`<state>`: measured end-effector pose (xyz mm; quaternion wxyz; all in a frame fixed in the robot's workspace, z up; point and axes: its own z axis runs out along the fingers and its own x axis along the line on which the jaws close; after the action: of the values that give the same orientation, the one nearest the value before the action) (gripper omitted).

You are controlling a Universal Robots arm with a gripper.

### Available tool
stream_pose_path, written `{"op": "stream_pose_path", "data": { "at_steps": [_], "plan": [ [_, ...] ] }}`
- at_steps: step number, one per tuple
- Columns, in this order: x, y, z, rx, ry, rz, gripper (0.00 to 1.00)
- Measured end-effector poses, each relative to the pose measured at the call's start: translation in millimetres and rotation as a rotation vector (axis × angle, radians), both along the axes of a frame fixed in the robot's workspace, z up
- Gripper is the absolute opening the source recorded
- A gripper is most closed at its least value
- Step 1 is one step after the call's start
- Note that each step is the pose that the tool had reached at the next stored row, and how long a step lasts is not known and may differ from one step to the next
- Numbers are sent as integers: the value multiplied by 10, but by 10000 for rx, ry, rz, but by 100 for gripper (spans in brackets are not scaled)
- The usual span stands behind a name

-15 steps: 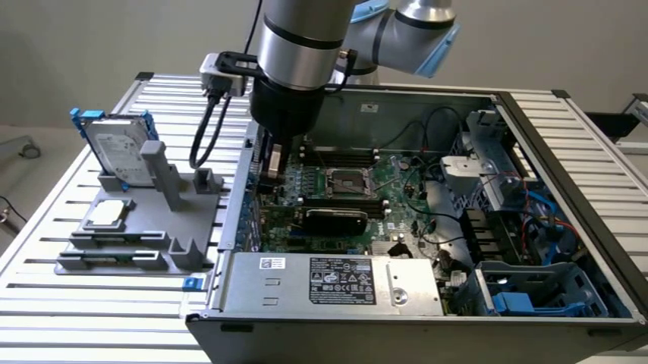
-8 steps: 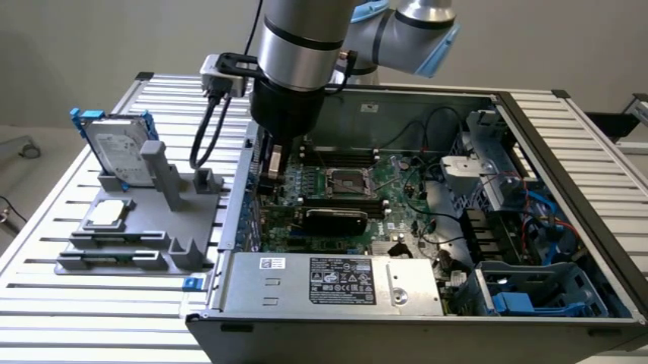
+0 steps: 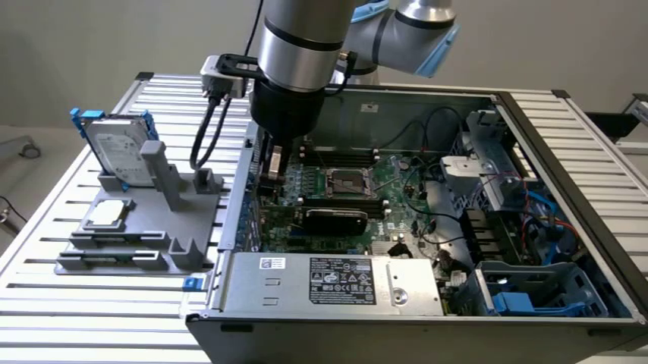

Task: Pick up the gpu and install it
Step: 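Press down on the gpu until it lock into place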

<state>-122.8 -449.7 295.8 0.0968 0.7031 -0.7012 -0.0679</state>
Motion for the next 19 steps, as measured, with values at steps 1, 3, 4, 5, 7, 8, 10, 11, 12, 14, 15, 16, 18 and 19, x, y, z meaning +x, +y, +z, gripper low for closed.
{"op": "stream_pose_path", "data": {
  "at_steps": [1, 3, 4, 5, 7, 8, 10, 11, 12, 14, 15, 16, 18, 19],
  "plan": [
    [0, 0, 0, -4, 5, -1, 11],
    [-3, 1, 0, -2, 49, -20, 11],
    [-2, 1, 0, -3, 81, -27, 11],
    [-1, 1, 0, -3, 113, -34, 11],
    [-2, 1, 1, -6, 167, -43, 11],
    [-3, 1, 2, -8, 182, -48, 11],
    [-3, 1, 2, -10, 193, -53, 11],
    [-3, 2, 0, -11, 193, -55, 11],
    [-2, 2, 0, -13, 194, -55, 11],
    [-2, 2, -3, -20, 193, -56, 11],
    [-1, 2, -5, -22, 193, -57, 11],
    [-1, 1, -8, -24, 193, -59, 11],
    [-1, 2, -16, -30, 193, -61, 11],
    [-1, 1, -20, -34, 193, -63, 11]
  ]
}}
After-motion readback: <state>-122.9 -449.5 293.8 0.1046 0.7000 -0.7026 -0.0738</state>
